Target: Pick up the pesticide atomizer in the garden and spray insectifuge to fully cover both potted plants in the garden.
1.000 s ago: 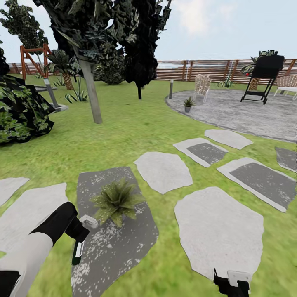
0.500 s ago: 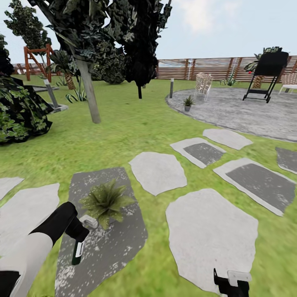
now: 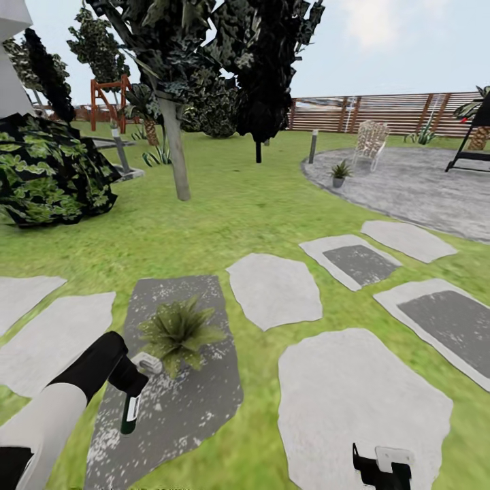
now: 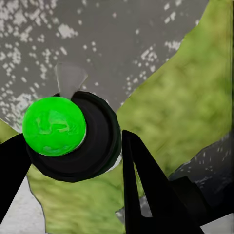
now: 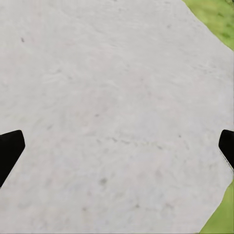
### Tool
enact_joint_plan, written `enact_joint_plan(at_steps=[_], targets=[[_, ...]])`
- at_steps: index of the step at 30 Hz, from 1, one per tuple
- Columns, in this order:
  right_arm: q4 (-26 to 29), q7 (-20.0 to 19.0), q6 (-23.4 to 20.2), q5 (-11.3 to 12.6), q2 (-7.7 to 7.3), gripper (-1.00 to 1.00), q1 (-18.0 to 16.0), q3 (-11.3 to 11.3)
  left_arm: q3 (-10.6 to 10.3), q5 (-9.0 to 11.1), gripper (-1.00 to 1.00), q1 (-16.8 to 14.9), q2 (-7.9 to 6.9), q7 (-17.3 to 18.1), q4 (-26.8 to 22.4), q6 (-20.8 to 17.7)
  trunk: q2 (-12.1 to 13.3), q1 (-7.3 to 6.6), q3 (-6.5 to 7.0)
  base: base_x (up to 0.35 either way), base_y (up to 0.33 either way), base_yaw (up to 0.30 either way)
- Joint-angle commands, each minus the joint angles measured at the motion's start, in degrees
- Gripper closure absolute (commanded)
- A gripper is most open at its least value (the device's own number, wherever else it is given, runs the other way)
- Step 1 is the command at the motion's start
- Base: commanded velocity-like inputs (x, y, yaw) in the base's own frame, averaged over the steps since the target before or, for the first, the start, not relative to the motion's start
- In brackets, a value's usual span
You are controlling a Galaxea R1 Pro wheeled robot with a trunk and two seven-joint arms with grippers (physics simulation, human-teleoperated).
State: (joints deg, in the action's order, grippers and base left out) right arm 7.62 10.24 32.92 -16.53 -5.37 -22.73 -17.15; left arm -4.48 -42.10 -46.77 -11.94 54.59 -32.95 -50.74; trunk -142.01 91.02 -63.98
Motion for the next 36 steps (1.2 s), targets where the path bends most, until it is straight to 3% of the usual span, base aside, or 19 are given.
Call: enact_joint_plan(at_steps=[1, 8, 16, 23, 36], targets=[[-0.06, 0.31, 0.13, -0.61, 0.01, -1.00, -0.03, -0.26, -0.31, -0.45, 1.00, -0.19, 0.05, 0.70, -0.21, -0.15, -0.02, -0.01, -0.05, 0.005, -0.274, 0.276], [-0.06, 0.31, 0.13, -0.61, 0.01, -1.00, -0.03, -0.26, -0.27, -0.22, 1.00, -0.25, 0.07, 0.82, -0.28, -0.15, -0.02, -0.01, -0.05, 0.001, -0.274, 0.236], [-0.06, 0.31, 0.13, -0.61, 0.01, -1.00, -0.03, -0.26, -0.27, -0.17, 1.00, -0.71, 1.33, 0.89, -0.31, -0.24, -0.02, -0.01, -0.05, 0.051, -0.273, 0.020], [-0.06, 0.31, 0.13, -0.61, 0.01, -1.00, -0.03, -0.26, -0.27, -0.17, 1.00, -0.69, 1.48, 0.87, -0.27, -0.24, -0.02, -0.01, -0.05, 0.174, -0.244, 0.025], [-0.06, 0.31, 0.13, -0.61, 0.01, -1.00, -0.03, -0.26, -0.10, -0.17, 1.00, -0.69, 1.54, 0.87, -0.27, -0.24, -0.02, -0.01, -0.05, 0.119, -0.121, 0.258]])
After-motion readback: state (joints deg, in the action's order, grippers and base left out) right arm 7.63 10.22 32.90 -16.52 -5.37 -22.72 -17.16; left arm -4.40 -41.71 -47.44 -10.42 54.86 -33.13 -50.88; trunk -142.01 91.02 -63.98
